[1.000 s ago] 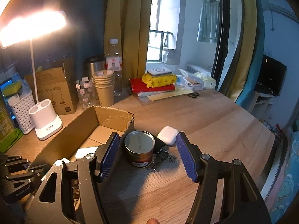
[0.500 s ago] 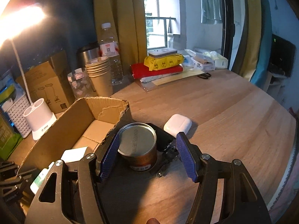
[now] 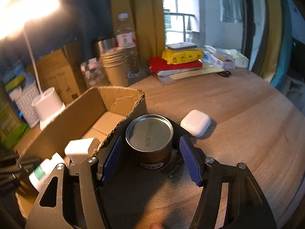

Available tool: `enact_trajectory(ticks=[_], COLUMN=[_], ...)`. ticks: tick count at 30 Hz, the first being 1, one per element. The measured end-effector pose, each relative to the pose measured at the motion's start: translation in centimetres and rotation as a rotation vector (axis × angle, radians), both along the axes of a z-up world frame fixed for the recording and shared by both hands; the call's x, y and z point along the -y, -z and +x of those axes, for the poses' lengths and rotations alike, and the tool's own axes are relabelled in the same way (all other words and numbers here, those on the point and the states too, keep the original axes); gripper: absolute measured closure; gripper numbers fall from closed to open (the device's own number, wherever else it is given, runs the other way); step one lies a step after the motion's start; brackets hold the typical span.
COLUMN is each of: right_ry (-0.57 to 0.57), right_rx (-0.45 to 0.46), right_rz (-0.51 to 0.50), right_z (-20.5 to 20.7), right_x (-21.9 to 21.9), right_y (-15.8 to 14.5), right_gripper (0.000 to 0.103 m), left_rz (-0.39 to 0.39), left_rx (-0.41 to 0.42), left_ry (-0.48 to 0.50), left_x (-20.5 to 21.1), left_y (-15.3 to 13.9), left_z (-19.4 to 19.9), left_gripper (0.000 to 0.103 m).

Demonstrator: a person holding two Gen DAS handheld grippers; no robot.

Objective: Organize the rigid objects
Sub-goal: 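Move the right gripper to the metal tin can and grasp it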

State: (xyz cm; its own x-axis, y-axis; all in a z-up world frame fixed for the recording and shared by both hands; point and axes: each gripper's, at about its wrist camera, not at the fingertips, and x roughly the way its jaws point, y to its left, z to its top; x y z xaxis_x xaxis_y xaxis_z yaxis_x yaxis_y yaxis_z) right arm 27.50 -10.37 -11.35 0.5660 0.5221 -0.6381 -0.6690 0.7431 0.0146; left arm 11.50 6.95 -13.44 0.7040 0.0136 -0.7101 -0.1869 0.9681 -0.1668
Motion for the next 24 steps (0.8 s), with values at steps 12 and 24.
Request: enact_trajectory(ticks=[12,24], right_ry=[-0.083,-0.049], right_rx=[-0.021,0.025], right_rz=[-0.046,0.002], right_z=[2.2,1.2], right_x=[-0.8,0.2], right_y=[1.1,-0.1], right_gripper=[0.037,0.046], left_rz=[0.010,0.009], left_rx=[0.006,0.005], left_ry=[0.014,0.011], left_x=[-0.1,-0.1], left_y=[0.0,0.0], left_z=[0.0,0.1], left_gripper=[0.093,0.093])
